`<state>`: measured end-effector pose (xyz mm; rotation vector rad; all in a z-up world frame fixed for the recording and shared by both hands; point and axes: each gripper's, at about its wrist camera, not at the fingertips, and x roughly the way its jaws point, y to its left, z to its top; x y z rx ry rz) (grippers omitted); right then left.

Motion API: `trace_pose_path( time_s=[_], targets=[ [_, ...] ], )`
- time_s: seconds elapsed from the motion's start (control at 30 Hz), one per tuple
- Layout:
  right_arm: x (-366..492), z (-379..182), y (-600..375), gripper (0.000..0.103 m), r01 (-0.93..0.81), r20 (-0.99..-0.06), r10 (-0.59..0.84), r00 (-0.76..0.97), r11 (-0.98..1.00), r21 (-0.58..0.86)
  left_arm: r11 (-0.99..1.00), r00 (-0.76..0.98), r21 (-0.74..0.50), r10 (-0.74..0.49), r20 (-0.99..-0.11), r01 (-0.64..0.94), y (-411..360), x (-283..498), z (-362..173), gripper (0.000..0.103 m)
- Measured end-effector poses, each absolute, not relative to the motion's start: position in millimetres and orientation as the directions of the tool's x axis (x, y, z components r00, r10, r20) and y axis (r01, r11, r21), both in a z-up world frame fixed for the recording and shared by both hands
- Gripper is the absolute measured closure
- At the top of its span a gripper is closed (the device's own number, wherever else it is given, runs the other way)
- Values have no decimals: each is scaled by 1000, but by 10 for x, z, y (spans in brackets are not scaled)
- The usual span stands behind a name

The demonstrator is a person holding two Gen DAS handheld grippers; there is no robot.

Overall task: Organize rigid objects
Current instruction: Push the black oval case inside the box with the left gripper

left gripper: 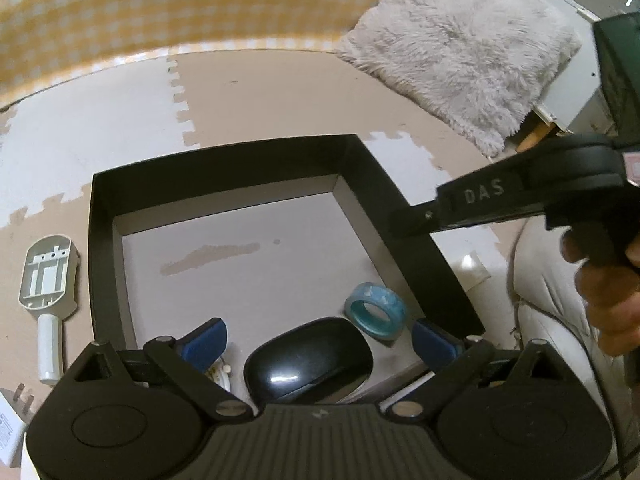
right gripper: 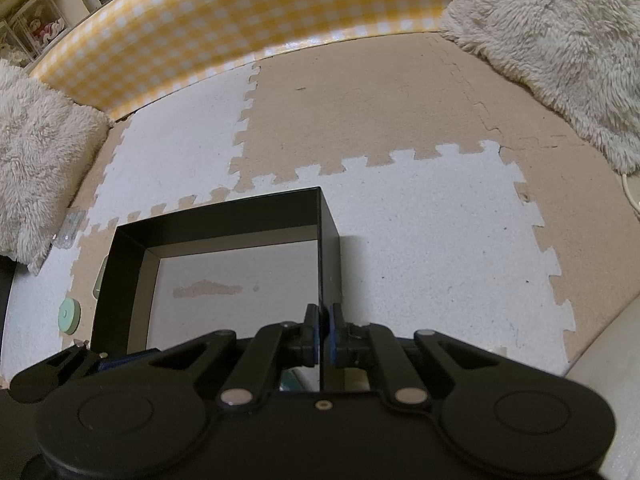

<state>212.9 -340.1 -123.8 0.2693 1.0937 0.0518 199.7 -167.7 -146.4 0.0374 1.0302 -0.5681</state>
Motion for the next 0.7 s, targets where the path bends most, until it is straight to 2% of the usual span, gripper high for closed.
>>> trace_pose_path(
  time_s=[0.13, 0.4, 0.53, 0.7],
  targets=[
    [2130, -1243, -3404, 98, 89, -872, 169, 460, 968, 234, 862, 392, -181, -391, -833, 474, -1774, 2100, -1514, 2],
    [2132, -1242, -3412, 97, 91, -871, 175, 459, 966, 242, 863, 366, -219, -405, -838, 455, -1911, 2235, -1662, 2],
    [2135, -1245, -3415, 97, 92, -870, 181, 459, 964, 250, 860, 375, -234, -422, -825, 453, -1773, 2205, -1560, 2],
    [2141, -1245, -3413, 97, 94, -870, 182, 458, 963, 251, 850, 393, -149, -380, -837, 505, -1671, 2268, -1375, 2]
  ],
)
